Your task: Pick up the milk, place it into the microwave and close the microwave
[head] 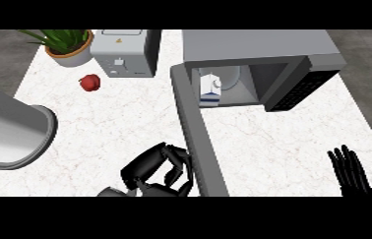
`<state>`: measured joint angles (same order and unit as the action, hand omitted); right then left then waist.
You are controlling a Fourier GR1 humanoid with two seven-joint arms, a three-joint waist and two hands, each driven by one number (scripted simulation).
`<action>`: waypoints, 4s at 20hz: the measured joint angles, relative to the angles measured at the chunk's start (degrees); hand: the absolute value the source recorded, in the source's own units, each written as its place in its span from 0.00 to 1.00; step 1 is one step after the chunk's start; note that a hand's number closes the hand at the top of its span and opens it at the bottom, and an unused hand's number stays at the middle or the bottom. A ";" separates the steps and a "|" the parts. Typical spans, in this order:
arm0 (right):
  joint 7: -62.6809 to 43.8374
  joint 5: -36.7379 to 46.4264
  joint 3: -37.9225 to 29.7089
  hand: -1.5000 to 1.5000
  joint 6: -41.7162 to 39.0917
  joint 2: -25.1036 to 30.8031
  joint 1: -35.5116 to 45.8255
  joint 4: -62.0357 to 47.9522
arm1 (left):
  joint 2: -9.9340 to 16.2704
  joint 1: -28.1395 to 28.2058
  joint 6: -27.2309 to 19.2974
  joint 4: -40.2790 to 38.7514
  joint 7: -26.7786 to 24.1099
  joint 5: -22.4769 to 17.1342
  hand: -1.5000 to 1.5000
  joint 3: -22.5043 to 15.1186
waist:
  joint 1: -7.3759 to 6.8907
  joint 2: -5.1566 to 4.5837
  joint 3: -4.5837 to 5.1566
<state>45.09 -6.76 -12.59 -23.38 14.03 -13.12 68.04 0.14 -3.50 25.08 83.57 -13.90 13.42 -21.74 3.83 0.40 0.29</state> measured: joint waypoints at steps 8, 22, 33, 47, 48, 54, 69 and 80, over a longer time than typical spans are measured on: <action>-8.13 -8.52 3.56 0.00 -5.25 1.63 -8.81 19.26 | 0.16 -5.47 -16.25 -8.65 1.14 -5.67 1.00 -16.68 | 0.41 -0.33 -0.01; -19.86 -18.33 7.81 0.00 -9.46 5.81 -11.83 40.28 | 1.55 -22.83 -44.66 -16.60 5.71 -20.48 1.00 -32.48 | 3.88 -1.29 0.01; -26.72 -22.77 9.60 0.00 -7.59 7.13 -12.54 48.59 | 0.18 -34.82 -56.58 -21.31 3.60 -31.76 1.00 -32.13 | 6.83 -2.24 0.05; -33.65 -28.19 8.71 0.00 -4.18 9.66 -11.80 54.53 | -0.17 -47.09 -58.65 -32.64 -0.76 -45.36 1.00 -27.53 | 9.26 -3.58 -0.03; -33.94 -28.41 8.56 0.00 -4.05 9.85 -11.79 54.80 | -0.17 -47.61 -58.42 -33.41 -1.26 -46.29 1.00 -27.11 | 9.47 -3.67 -0.03; -35.42 -30.13 7.74 0.00 -3.23 10.74 -11.11 56.10 | -0.15 -47.91 -57.91 -34.32 -4.09 -51.05 1.00 -26.69 | 10.01 -3.62 -0.09; -37.20 -34.76 6.73 0.00 -3.43 12.49 -9.49 58.08 | -0.20 -47.86 -59.32 -34.34 -9.58 -59.27 1.00 -26.80 | 10.79 -3.84 -0.25; -38.56 -37.71 7.45 0.00 -5.00 14.33 -8.82 60.50 | -0.19 -47.83 -61.02 -34.79 -14.84 -62.41 1.00 -27.52 | 11.52 -4.24 -0.19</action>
<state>6.53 -44.48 -5.14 -28.37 28.35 -21.94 128.53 -0.05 -51.33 -35.94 48.78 -28.74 -48.99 -49.26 15.35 -3.84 0.10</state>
